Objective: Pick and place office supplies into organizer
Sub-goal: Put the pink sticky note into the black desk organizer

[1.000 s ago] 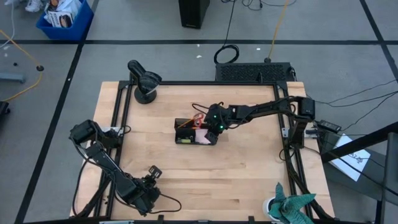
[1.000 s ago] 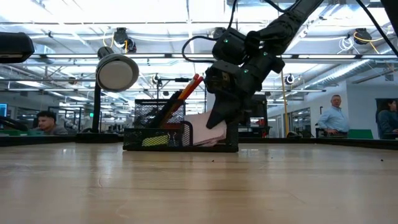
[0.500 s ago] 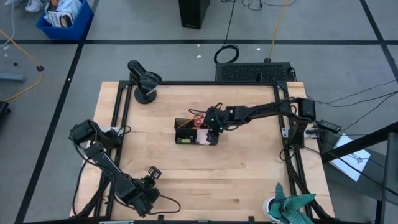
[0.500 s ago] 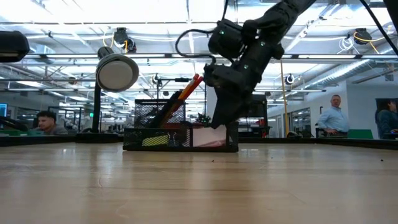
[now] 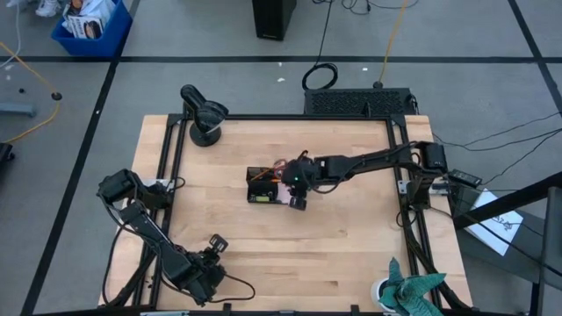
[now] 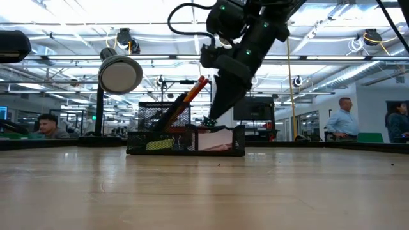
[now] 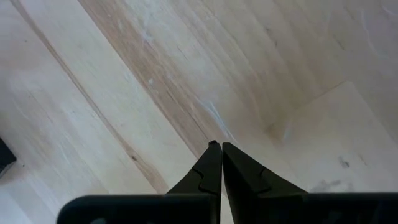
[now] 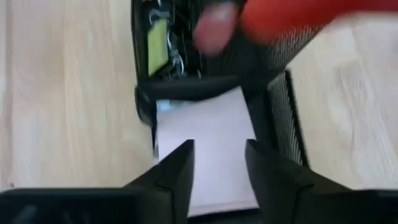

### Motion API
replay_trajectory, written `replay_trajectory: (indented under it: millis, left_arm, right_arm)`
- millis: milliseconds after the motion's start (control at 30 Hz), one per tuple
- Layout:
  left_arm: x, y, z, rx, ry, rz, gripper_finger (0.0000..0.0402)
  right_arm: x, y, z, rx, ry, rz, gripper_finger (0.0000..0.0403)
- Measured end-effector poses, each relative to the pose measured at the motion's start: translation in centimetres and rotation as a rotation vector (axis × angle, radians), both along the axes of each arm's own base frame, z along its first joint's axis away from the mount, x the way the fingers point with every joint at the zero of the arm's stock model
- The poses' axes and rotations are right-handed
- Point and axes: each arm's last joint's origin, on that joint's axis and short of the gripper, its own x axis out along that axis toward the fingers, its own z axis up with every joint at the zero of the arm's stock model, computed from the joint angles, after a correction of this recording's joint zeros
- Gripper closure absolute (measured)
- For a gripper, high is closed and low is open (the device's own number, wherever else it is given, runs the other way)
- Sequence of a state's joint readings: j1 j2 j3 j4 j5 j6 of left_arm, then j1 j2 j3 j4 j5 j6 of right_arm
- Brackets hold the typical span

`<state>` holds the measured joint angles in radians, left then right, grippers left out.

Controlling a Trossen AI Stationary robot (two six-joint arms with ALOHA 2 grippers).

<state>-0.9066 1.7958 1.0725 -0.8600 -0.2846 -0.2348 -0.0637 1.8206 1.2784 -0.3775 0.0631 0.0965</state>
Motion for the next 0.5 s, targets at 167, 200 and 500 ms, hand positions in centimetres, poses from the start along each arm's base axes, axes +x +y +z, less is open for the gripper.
replay_trajectory:
  millis: [167, 200, 500]
  left_arm:
    - [0.0, 0.0, -0.1, 0.006, -0.002, -0.005, 0.038]
    - [0.0, 0.1, -0.1, 0.008, 0.0, -0.01, 0.038]
    - [0.0, 0.1, -0.1, 0.01, 0.001, -0.016, 0.038]
  right_arm:
    - [-0.8, 0.8, -1.5, -0.027, 0.044, -0.003, 0.0342]
    - [-0.9, 0.8, -1.6, -0.035, 0.044, -0.006, 0.036]
    - [-0.6, 0.3, -2.2, -0.036, 0.028, -0.007, 0.0393]
